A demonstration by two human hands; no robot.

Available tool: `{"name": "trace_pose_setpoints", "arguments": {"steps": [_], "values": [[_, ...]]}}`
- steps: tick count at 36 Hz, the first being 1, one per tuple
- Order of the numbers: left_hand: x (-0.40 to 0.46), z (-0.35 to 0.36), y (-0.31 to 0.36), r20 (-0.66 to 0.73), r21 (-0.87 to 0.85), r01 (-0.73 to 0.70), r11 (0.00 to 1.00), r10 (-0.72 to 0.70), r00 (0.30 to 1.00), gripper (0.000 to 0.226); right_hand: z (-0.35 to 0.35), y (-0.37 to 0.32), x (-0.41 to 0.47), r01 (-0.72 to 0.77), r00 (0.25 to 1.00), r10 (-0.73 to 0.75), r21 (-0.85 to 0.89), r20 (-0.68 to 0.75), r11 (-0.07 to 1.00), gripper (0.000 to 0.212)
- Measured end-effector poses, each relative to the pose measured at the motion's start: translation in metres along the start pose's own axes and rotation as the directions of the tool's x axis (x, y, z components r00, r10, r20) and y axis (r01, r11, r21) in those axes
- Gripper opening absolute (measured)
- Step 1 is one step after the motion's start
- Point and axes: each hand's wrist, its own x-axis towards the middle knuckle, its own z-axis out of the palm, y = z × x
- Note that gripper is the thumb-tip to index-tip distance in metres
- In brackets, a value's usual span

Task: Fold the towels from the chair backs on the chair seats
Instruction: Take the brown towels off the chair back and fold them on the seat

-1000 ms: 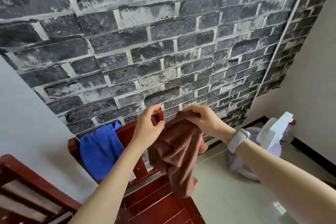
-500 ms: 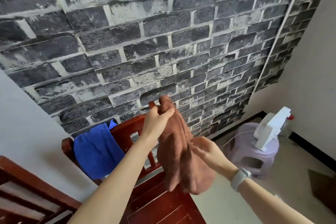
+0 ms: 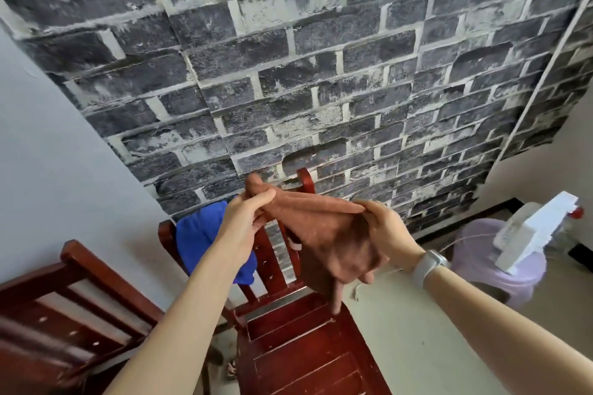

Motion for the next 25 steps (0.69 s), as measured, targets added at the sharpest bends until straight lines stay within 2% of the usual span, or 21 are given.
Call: {"name": "trace_pose_setpoints", "arguments": {"steps": [2, 5, 6, 7, 9, 11, 15, 20, 22, 25], "values": [[0.000, -0.007, -0.003, -0.015, -0.153, 0.067, 0.986, -0.070, 0.997, 0.013, -0.006, -0.001, 0.008, 0.039, 0.999, -0.040, -0.050, -0.020, 0.998, 0.029], [0.001, -0.021, -0.007, 0.024, -0.271, 0.182, 0.945, -0.183, 0.983, 0.004, -0.016, 0.002, 0.014, 0.043, 0.999, -0.045, -0.113, -0.022, 0.993, 0.028], [0.000, -0.026, -0.007, 0.067, -0.295, 0.227, 0.928, -0.217, 0.974, 0.008, -0.020, 0.005, 0.015, 0.021, 0.999, -0.024, -0.124, -0.023, 0.992, 0.028], [0.000, -0.031, -0.008, 0.101, -0.293, 0.252, 0.922, -0.232, 0.967, 0.023, -0.024, 0.009, 0.015, -0.014, 0.999, 0.009, -0.133, -0.033, 0.991, 0.029], [0.001, -0.043, -0.013, 0.107, -0.222, 0.255, 0.941, -0.236, 0.966, 0.040, -0.031, 0.015, 0.013, -0.073, 0.996, 0.064, -0.155, -0.062, 0.985, 0.033], [0.000, -0.051, -0.019, 0.087, -0.120, 0.219, 0.968, -0.210, 0.974, 0.034, -0.035, 0.019, 0.010, -0.059, 0.997, 0.052, -0.161, -0.049, 0.985, 0.036], [-0.004, -0.042, -0.032, 0.083, 0.148, 0.165, 0.975, -0.178, 0.980, 0.006, -0.030, 0.011, 0.009, 0.042, 0.998, -0.035, -0.142, 0.048, 0.989, 0.033], [-0.015, -0.004, -0.058, 0.211, 0.477, -0.027, 0.878, -0.085, 0.974, 0.009, -0.029, -0.006, 0.011, 0.051, 0.996, -0.047, -0.058, 0.071, 0.997, 0.020], [-0.019, 0.011, -0.065, 0.304, 0.526, -0.125, 0.841, -0.048, 0.951, 0.024, -0.032, -0.016, 0.012, 0.068, 0.996, -0.066, -0.031, 0.060, 0.997, 0.017], [-0.023, 0.033, -0.069, 0.414, 0.567, -0.281, 0.774, 0.027, 0.910, 0.062, -0.036, -0.033, 0.012, 0.119, 0.989, -0.123, 0.047, 0.087, 0.992, 0.015]]}}
